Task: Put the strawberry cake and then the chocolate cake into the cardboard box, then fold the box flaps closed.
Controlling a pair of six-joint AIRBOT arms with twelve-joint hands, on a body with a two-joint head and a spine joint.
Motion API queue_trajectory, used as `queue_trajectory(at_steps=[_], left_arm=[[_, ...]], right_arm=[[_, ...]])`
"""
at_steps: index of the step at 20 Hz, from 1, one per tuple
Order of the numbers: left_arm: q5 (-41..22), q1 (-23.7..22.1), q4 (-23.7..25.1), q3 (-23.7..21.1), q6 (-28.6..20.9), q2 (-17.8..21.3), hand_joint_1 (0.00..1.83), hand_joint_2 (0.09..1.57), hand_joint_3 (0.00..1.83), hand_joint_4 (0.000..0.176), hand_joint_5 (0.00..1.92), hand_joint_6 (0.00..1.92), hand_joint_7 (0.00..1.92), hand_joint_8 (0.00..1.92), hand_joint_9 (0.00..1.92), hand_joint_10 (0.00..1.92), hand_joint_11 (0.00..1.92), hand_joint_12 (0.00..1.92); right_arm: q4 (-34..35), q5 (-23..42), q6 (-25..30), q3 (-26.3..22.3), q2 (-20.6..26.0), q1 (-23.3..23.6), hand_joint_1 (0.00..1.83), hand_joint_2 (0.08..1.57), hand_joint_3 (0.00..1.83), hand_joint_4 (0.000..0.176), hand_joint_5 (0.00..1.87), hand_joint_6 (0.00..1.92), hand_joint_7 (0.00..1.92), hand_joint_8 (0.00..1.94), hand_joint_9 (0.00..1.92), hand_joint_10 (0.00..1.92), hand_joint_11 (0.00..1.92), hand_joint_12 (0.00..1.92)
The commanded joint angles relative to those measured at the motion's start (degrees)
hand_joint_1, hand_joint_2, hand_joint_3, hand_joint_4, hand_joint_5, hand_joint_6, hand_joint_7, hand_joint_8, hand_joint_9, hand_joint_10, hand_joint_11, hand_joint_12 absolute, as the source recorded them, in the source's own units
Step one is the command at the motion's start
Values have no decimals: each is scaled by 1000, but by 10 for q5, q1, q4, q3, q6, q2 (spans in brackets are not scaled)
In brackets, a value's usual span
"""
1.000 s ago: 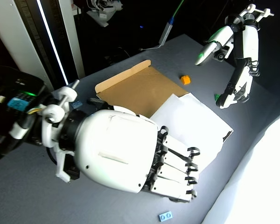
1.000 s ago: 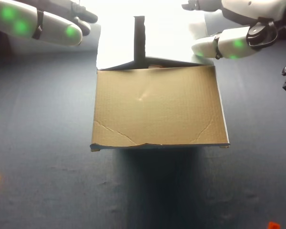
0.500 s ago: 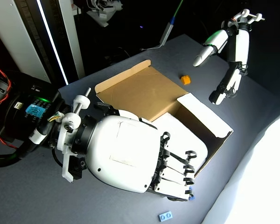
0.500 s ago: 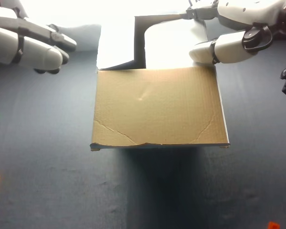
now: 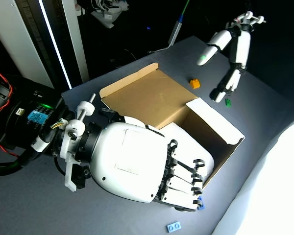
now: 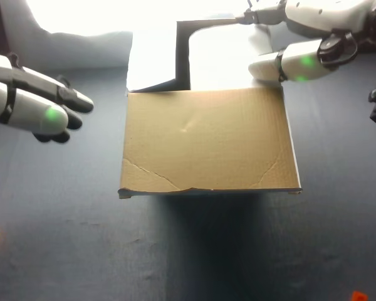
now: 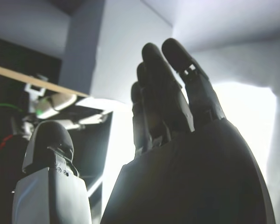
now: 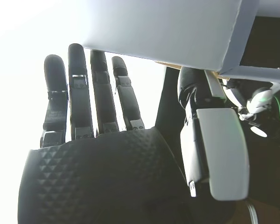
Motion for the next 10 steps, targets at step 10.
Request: queue_trajectory(at_steps=[10], left_arm=[[-61,45,-70,-49,-5,26,473,1080,1,25,374,4,513,3,612,1,174,1169]], right_arm=[[-9,64,10,-1,63,35,223,1231,1,0,300,12,412,6,290,509,0,1516]])
